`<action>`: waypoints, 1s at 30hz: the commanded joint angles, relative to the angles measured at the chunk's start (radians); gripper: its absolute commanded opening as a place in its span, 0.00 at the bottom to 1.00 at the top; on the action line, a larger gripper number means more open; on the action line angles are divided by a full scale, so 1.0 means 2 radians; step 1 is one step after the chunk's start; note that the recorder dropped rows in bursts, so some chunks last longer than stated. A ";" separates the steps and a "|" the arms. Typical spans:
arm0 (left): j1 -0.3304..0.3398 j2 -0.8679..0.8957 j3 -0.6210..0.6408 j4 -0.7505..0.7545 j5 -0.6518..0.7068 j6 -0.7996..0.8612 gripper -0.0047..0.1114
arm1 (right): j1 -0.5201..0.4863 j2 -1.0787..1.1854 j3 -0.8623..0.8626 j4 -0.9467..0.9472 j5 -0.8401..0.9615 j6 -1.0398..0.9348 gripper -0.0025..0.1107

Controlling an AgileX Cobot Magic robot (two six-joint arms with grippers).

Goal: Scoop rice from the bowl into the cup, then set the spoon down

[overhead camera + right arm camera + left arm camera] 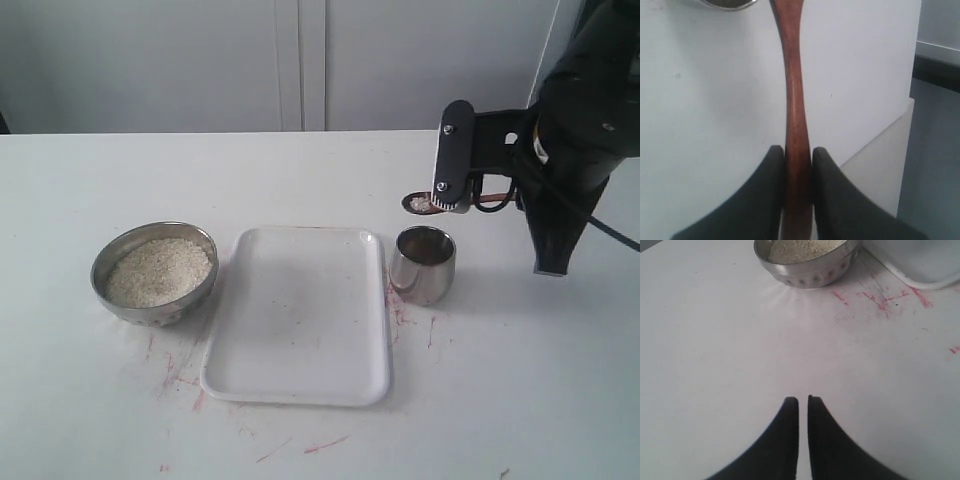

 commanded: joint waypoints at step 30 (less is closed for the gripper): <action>-0.004 -0.001 0.005 0.000 0.021 -0.003 0.16 | 0.042 0.020 0.002 -0.116 0.040 -0.064 0.02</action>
